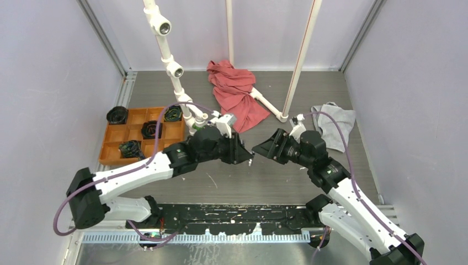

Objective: Install the water faucets

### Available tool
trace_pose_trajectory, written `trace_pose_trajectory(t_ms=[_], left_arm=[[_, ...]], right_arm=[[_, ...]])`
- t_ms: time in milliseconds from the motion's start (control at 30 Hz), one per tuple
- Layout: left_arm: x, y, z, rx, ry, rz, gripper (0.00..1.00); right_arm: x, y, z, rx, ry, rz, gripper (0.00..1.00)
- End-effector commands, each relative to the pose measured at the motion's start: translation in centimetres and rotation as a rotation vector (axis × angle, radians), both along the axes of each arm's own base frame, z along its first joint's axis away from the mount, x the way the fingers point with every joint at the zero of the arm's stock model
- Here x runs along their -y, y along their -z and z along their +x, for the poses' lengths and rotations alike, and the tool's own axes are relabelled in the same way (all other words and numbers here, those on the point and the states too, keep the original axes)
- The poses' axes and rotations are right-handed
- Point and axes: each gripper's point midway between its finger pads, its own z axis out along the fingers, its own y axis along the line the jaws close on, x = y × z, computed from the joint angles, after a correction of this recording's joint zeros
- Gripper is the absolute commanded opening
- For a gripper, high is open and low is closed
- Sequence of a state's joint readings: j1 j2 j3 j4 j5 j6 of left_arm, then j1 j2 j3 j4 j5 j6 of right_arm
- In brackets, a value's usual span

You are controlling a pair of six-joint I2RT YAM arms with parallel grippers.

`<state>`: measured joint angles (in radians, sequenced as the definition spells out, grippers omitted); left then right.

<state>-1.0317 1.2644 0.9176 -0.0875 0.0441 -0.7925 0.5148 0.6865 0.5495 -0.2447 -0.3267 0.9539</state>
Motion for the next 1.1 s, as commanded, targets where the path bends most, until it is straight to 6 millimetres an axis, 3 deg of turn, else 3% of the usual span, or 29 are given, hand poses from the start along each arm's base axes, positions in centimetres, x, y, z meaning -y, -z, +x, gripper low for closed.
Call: trace_pose_trajectory(t_ms=[0, 100, 200, 367, 567, 900, 1067], left_arm=[[-3.0, -5.5, 0.3, 0.165, 0.122, -0.028, 0.00], [-5.4, -6.0, -1.5, 0.183, 0.271, 0.040, 0.00], [-7.2, -6.0, -3.1, 0.196, 0.375, 0.120, 0.00], [-7.8, -6.5, -6.5, 0.186, 0.600, 0.118, 0.00], [-7.3, -6.7, -7.8, 0.131, 0.712, 0.099, 0.00], [-6.4, -8.8, -8.4, 0.116, 0.765, 0.033, 0.00], [-6.4, -8.4, -8.9, 0.070, 0.784, 0.028, 0.00]], right_arm=[[0.0, -5.7, -0.6, 0.270, -0.151, -0.102, 0.81], [-0.5, -7.4, -2.6, 0.393, -0.319, -0.140, 0.87], [-1.6, -9.0, -5.7, 0.506, -0.517, -0.072, 0.89], [-2.6, -10.5, -8.8, 0.611, -0.722, 0.053, 0.91], [-3.5, -10.8, -9.3, 0.650, -0.798, 0.101, 0.91], [-7.1, -7.0, -10.4, 0.674, -0.888, 0.033, 0.86], [-7.8, -6.8, -10.3, 0.699, -0.904, 0.064, 0.79]])
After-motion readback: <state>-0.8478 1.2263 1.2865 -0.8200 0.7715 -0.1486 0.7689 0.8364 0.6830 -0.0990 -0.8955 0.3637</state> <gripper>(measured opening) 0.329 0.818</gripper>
